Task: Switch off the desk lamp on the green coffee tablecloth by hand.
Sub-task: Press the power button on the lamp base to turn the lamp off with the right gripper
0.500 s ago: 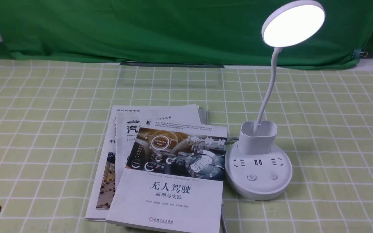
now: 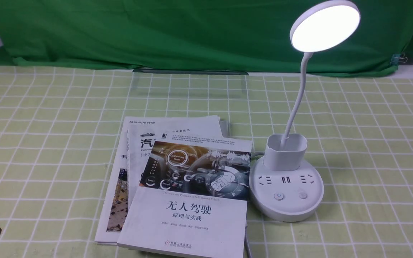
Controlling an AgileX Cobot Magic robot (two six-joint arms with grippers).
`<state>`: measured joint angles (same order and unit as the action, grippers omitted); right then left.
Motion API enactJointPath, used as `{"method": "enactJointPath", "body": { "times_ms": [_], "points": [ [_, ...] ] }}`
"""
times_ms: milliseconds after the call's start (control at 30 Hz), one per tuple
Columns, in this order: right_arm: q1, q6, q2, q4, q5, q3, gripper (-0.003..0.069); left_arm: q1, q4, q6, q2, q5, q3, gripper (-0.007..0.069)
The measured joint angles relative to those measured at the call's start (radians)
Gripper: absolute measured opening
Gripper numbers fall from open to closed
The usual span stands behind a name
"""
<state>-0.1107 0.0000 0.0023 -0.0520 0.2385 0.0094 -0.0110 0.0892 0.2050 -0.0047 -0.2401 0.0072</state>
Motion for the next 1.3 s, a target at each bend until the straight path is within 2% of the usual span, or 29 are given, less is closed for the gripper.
{"method": "enactJointPath", "body": {
  "times_ms": [500, 567, 667, 733, 933, 1000, 1067, 1133, 1233, 1300],
  "points": [
    [0.0, 0.006, 0.0, 0.004, -0.015, 0.0, 0.0244, 0.0, 0.0, -0.002, 0.0, 0.0, 0.0, 0.041],
    [0.0, 0.052, 0.0, 0.052, -0.065, 0.0, 0.0244, 0.0, 0.0, -0.002, 0.0, 0.0, 0.0, 0.041],
    [0.0, 0.208, 0.0, 0.177, -0.214, 0.0, 0.0244, 0.0, 0.0, -0.001, 0.0, 0.0, 0.0, 0.041],
    [0.0, 0.267, 0.0, 0.207, -0.282, 0.0, 0.0244, 0.0, 0.0, -0.002, 0.0, 0.0, 0.0, 0.041],
    [0.0, 0.309, 0.0, 0.231, -0.383, 0.0, 0.0206, 0.0, 0.0, -0.026, 0.0, 0.0, 0.0, 0.041],
    [0.0, 0.31, 0.003, 0.233, -0.342, -0.004, 0.0169, 0.0, 0.0, -0.028, 0.0, 0.0, 0.0, 0.041],
    [0.0, 0.292, 0.032, 0.233, -0.22, -0.052, 0.013, 0.0, 0.0, -0.029, 0.0, 0.0, 0.0, 0.041],
    [0.0, 0.21, 0.12, 0.235, -0.023, -0.177, 0.0074, 0.0, 0.0, -0.029, 0.0, 0.0, 0.0, 0.041],
    [0.0, 0.099, 0.254, 0.236, 0.177, -0.325, 0.0048, 0.0, 0.0, -0.029, 0.0, 0.0, 0.0, 0.041],
    [0.0, 0.0, 0.46, 0.236, 0.448, -0.529, 0.0048, 0.0, 0.0, -0.029, 0.0, 0.0, 0.0, 0.041]
  ]
}}
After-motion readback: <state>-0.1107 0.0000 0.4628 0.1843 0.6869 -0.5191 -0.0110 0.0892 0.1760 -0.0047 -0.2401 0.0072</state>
